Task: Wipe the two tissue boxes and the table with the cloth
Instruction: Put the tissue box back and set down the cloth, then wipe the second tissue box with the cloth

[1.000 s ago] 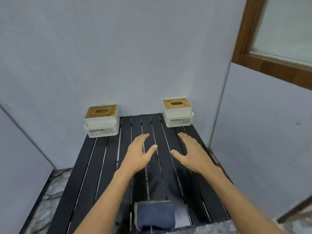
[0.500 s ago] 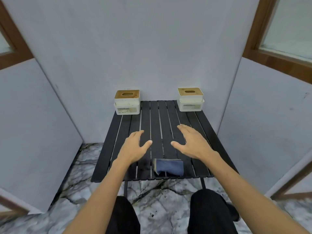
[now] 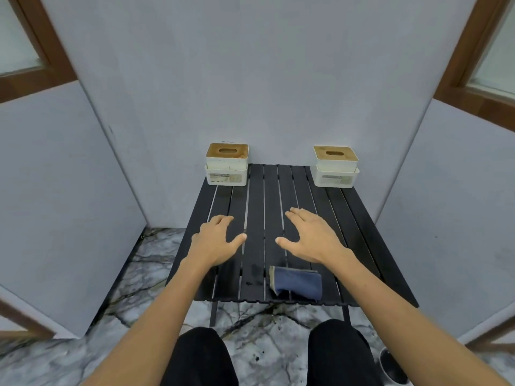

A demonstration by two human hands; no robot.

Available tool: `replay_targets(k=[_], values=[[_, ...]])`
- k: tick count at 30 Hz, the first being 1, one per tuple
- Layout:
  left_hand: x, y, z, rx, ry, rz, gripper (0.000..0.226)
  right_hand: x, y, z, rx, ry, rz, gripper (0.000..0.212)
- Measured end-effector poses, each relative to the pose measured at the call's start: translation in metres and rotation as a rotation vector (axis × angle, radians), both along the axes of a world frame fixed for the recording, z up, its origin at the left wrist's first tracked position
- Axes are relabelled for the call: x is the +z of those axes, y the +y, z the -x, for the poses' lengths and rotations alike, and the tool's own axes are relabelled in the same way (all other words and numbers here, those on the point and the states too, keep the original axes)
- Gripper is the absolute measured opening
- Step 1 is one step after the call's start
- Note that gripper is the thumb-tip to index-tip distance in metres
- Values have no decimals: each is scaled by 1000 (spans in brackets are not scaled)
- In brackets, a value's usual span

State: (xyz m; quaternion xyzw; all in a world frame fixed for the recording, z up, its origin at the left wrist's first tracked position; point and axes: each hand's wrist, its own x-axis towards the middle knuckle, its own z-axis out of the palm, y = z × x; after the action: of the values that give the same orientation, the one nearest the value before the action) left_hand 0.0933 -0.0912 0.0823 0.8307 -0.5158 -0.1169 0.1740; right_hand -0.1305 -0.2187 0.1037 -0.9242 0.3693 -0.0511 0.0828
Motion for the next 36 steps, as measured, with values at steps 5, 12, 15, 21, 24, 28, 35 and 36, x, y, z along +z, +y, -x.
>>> replay_targets(k=[5, 12, 15, 21, 24, 28, 35, 36], values=[[-10, -26, -32, 16, -38, -28, 72, -9, -23, -39, 18, 43, -7, 85], [-23, -81, -94, 70, -127, -41, 72, -20, -71, -109, 55, 56, -4, 88], [-26, -106, -118, 81, -141, -47, 73, -25, -98, -137, 60, 45, 7, 89], [-37, -153, -165, 110, -182, -20, 74, -37, -148, -185, 33, 45, -20, 90], [-40, -173, -183, 129, -205, -6, 72, -44, -168, -203, 7, 13, -30, 93], [-45, -189, -203, 162, -195, 2, 74, -52, -188, -220, -15, -13, -41, 96], [-44, -209, -228, 77, -44, 135, 77, -60, -201, -240, 16, -170, -47, 86], [-43, -211, -230, 67, -47, 137, 78, -62, -203, -243, 13, -189, -32, 83]])
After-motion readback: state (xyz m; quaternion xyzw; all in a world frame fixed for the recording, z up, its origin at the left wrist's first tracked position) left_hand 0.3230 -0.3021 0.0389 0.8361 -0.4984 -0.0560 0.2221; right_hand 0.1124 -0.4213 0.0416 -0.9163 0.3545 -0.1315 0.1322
